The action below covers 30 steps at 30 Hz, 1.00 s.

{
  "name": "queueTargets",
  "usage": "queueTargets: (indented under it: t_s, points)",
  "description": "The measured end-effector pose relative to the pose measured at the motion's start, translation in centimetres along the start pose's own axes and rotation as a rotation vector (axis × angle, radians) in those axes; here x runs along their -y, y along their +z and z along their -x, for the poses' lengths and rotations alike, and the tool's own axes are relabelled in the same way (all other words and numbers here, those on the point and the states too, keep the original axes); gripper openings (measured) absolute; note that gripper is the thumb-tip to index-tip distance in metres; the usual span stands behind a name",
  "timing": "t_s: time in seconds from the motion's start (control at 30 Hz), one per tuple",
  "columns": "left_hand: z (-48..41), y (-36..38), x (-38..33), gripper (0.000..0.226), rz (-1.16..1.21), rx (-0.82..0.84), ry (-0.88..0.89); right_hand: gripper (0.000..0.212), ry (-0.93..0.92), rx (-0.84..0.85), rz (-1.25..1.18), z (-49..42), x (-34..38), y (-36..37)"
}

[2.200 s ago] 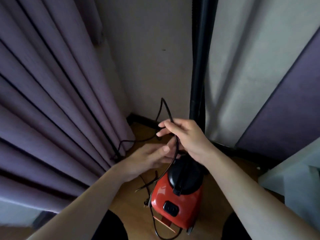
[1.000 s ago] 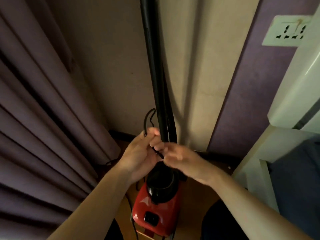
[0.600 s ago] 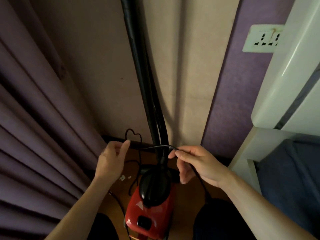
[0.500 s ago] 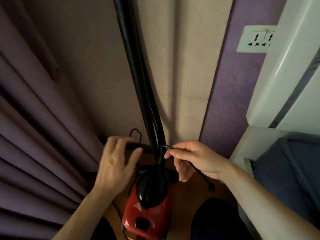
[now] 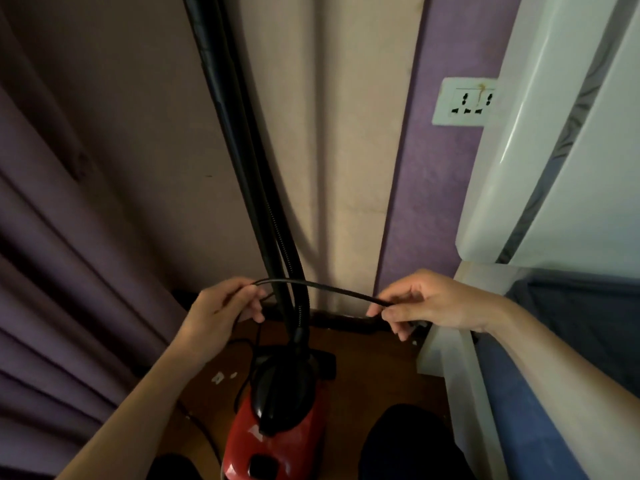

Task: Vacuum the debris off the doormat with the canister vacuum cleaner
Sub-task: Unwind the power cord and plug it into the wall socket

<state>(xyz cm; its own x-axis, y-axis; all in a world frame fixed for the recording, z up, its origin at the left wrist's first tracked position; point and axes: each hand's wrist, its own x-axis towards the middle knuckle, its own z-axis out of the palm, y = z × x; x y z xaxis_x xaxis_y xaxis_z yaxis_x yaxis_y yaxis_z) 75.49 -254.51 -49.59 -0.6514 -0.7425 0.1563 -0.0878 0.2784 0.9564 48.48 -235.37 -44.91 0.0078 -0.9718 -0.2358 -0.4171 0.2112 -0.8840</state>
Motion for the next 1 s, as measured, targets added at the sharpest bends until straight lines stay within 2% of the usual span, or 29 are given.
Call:
queueTargets:
  t_s: [0.03, 0.1, 0.13, 0.2, 0.27, 0.4, 0.47, 0.6, 0.7, 0.83, 1.0]
  points:
    - [0.1, 0.0, 0.0, 0.021, 0.012, 0.073, -0.036, 0.022, 0.008, -0.031, -0.017, 0.4, 0.0, -0.4]
    - [0.2, 0.9, -0.7, 0.035, 0.001, 0.266, -0.036, 0.025, 0.016, -0.077, -0.033, 0.6, -0.1, -0.9]
    - [0.1, 1.9, -1.4, 0.043, -0.036, 0.352, -0.007, 0.025, 0.014, -0.086, -0.016, 0.5, 0.0, -1.0]
    - [-0.2, 4.7, -3.1, 0.043, -0.116, 0.471, 0.080, 0.024, -0.012, -0.127, 0.001, 0.2, 0.4, -1.0]
    - [-0.7, 7.5, -4.6, 0.038, -0.150, 0.491, 0.136, 0.028, -0.061, -0.266, -0.113, -0.1, 0.9, -0.9]
    - [-1.9, 11.0, -6.0, 0.032, 0.093, 0.395, 0.003, 0.046, -0.096, -0.607, -0.668, -0.4, 1.2, -1.0]
    - [-2.6, 12.5, -6.7, 0.024, 0.142, 0.378, -0.005, 0.040, -0.131, -0.667, -0.889, -0.5, 1.5, -0.9]
    - [-4.7, 14.7, -7.9, 0.020, 0.131, 0.430, 0.043, 0.012, -0.172, -0.785, -1.057, -1.0, 2.8, -1.0]
    - [-7.7, 14.7, -7.3, 0.028, -0.078, 0.415, 0.214, 0.012, -0.220, -0.914, -0.949, -2.1, 3.1, -2.0]
    - [-12.4, 13.2, -7.3, 0.051, -0.313, 0.307, 0.350, 0.013, -0.206, -1.056, -0.602, -2.7, 2.8, -4.1]
    - [-18.5, 12.1, -9.7, 0.062, -0.653, 0.070, 0.799, 0.020, -0.147, -1.212, -0.120, -2.9, 2.3, -6.4]
